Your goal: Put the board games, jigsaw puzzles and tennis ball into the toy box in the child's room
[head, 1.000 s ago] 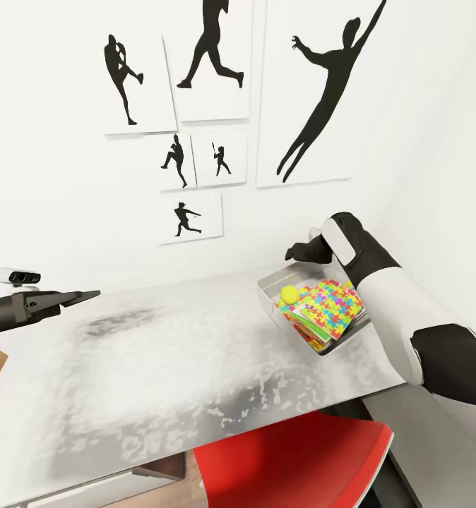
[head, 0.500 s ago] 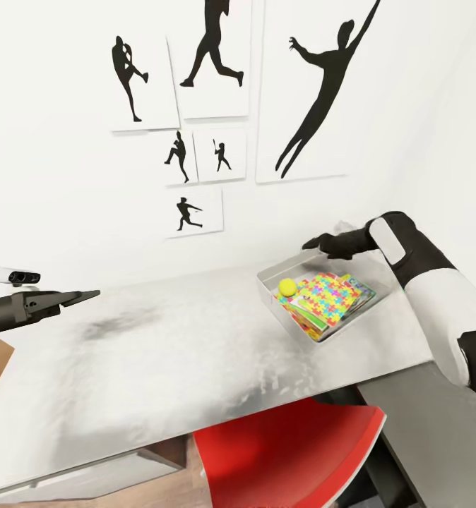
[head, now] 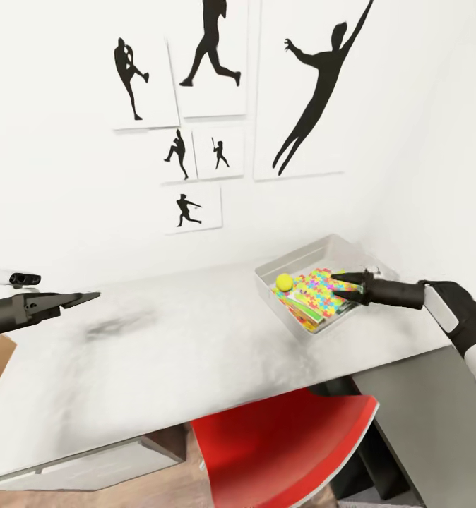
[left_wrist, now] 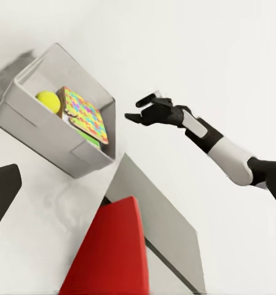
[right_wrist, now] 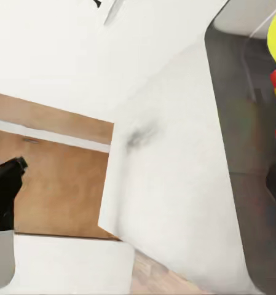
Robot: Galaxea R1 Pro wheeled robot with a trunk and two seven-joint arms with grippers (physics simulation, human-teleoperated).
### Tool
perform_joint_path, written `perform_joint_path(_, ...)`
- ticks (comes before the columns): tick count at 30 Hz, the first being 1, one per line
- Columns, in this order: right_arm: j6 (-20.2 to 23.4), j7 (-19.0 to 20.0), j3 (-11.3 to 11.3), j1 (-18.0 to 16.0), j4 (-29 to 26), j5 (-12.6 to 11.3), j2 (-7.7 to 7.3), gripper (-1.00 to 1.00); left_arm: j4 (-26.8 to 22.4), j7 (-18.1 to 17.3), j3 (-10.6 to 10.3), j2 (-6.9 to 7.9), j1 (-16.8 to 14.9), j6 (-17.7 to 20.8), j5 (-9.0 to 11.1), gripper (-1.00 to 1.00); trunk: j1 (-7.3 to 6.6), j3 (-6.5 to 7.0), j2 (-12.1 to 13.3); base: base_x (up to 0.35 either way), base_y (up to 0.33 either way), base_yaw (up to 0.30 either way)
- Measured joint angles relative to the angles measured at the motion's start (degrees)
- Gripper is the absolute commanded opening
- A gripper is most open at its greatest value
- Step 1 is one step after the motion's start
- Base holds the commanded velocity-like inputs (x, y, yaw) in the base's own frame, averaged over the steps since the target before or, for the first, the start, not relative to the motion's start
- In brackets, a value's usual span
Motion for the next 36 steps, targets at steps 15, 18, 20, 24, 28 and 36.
perform_joint_path(15, -24.8, 20.54, -2.67, 28.28, -3.43, -18.53, -4.44, 1.0, 0.14, -0.02, 2.07, -0.25, 8.4, -3.62, 0.49, 1.0, -0.01, 1.16, -0.01, -0.016, 0.077, -0.178)
perform_joint_path(18, -26.92, 20.64, -2.94, 29.43, -3.83, -19.61, -4.5, 1.0, 0.18, -0.02, 2.08, -0.38, 9.05, -3.79, 0.54, 1.0, -0.01, 1.41, -0.01, 0.0, 0.002, -0.189)
perform_joint_path(20, -27.66, 20.67, -3.19, 29.82, -4.71, -19.96, -4.5, 1.0, 0.2, -0.02, 2.09, -0.6, 9.52, -3.84, 0.56, 1.0, -0.01, 1.57, -0.01, 0.003, 0.001, -0.19)
perform_joint_path(24, -28.29, 20.68, -3.45, 30.15, -6.26, -20.25, -4.45, 1.0, 0.02, -0.02, 2.23, -1.2, 10.58, -3.9, 0.51, 1.0, -0.02, 1.9, -0.01, 0.085, 0.045, -0.195)
perform_joint_path(28, -28.49, 20.64, -3.51, 30.23, -6.7, -20.22, -4.44, 1.0, -0.02, -0.01, 3.12, -1.37, 10.91, -3.95, 0.47, 1.0, -0.03, 2.22, -0.01, 0.166, 0.107, -0.199)
perform_joint_path(36, -28.88, 20.63, -3.74, 30.33, -6.16, -20.27, -4.74, 1.0, -0.17, -0.01, 4.79, -1.44, 11.1, -3.97, 0.57, 1.0, 0.0, 2.86, 0.0, 0.002, 0.049, -0.2)
